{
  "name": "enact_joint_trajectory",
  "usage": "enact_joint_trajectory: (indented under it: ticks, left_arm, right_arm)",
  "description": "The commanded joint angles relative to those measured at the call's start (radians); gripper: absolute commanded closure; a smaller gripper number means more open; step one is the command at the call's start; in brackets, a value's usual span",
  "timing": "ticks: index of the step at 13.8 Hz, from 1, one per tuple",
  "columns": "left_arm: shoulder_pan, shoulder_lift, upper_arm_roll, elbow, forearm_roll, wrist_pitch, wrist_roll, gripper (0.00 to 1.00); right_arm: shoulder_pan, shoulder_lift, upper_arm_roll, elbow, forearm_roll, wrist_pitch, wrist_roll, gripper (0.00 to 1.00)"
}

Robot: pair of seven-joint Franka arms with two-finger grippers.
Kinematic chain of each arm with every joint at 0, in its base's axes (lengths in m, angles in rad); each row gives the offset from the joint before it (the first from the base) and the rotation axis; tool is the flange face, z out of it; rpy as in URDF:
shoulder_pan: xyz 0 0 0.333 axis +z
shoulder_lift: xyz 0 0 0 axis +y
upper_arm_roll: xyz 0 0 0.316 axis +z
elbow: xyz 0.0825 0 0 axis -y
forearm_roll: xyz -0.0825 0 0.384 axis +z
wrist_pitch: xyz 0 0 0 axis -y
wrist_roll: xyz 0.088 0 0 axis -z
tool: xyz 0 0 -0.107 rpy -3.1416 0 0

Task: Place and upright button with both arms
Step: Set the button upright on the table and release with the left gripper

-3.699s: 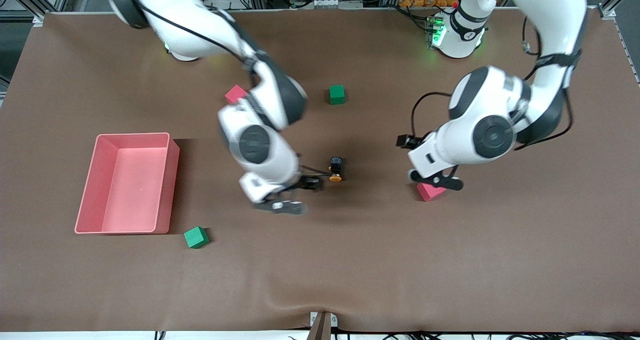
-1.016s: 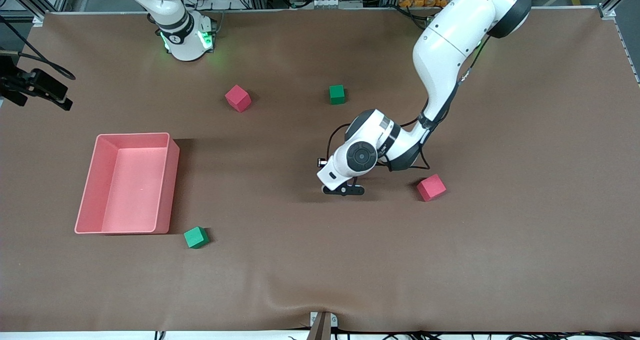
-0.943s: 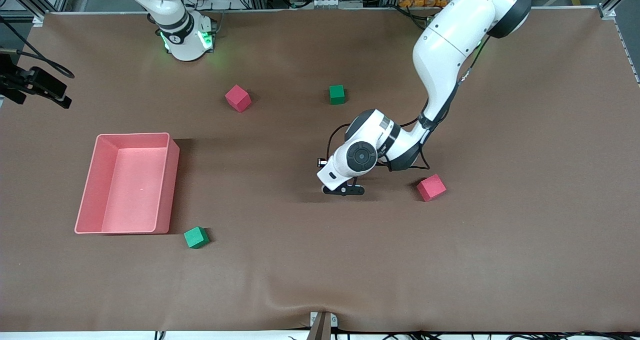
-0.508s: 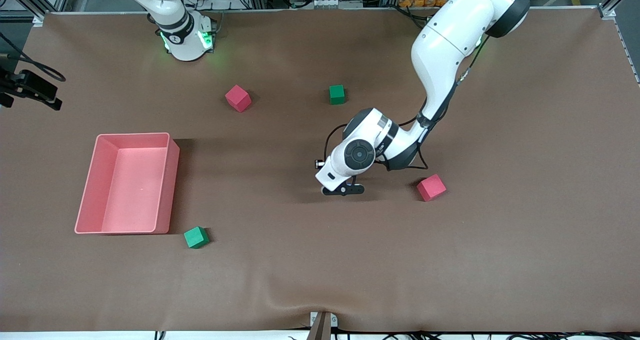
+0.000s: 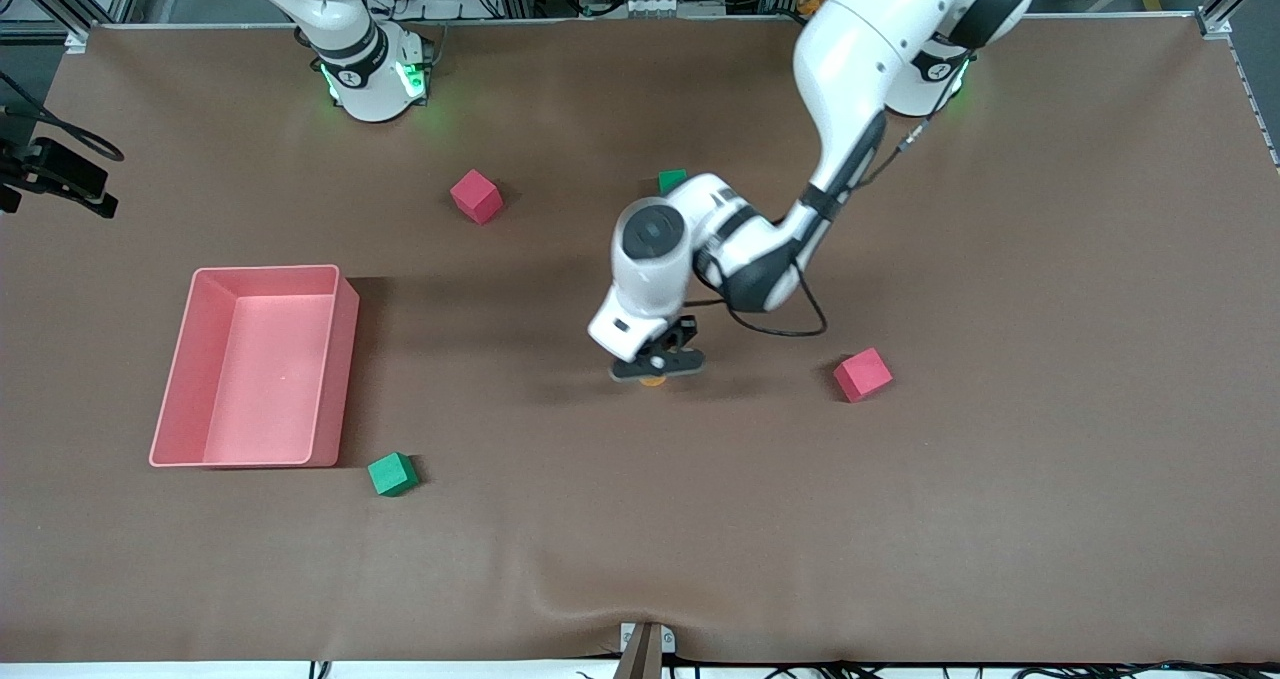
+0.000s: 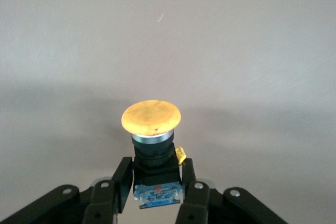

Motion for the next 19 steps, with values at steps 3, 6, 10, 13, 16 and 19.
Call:
enact_joint_trajectory:
  ticks: [3, 6, 10, 13, 16, 19]
  left_arm:
    - [-0.142, 0.028, 0.056, -0.002, 0.455, 0.096, -0.289, 1.0]
    - [-0.201, 0.064, 0.056, -0.003, 0.745, 0.099, -0.459, 1.0]
    - [-0.205, 0.135, 0.055, 0.001, 1.159, 0.11, -0.778, 1.0]
    - [-0.218, 0.159, 0.055, -0.002, 1.35, 0.11, -0.991, 1.0]
    - [-0.227, 0.211, 0.056, 0.001, 1.5, 0.109, -1.171, 1.0]
    - [-0.227, 0.241, 0.056, -0.002, 1.6, 0.102, -1.28, 1.0]
  right_arm:
    - [-0.006, 0.015, 0.001, 0.03, 0.034, -0.021, -0.003, 0.0]
    - [-0.008, 0.015, 0.001, 0.027, 0.045, -0.021, 0.0, 0.0]
    - [-0.005, 0.015, 0.001, 0.025, 0.054, -0.014, 0.0, 0.0]
    - [-0.005, 0.015, 0.001, 0.024, 0.057, -0.013, 0.0, 0.0]
    - [-0.003, 0.015, 0.001, 0.024, 0.055, -0.014, 0.0, 0.0]
    - [-0.005, 0.015, 0.001, 0.024, 0.055, -0.017, 0.0, 0.0]
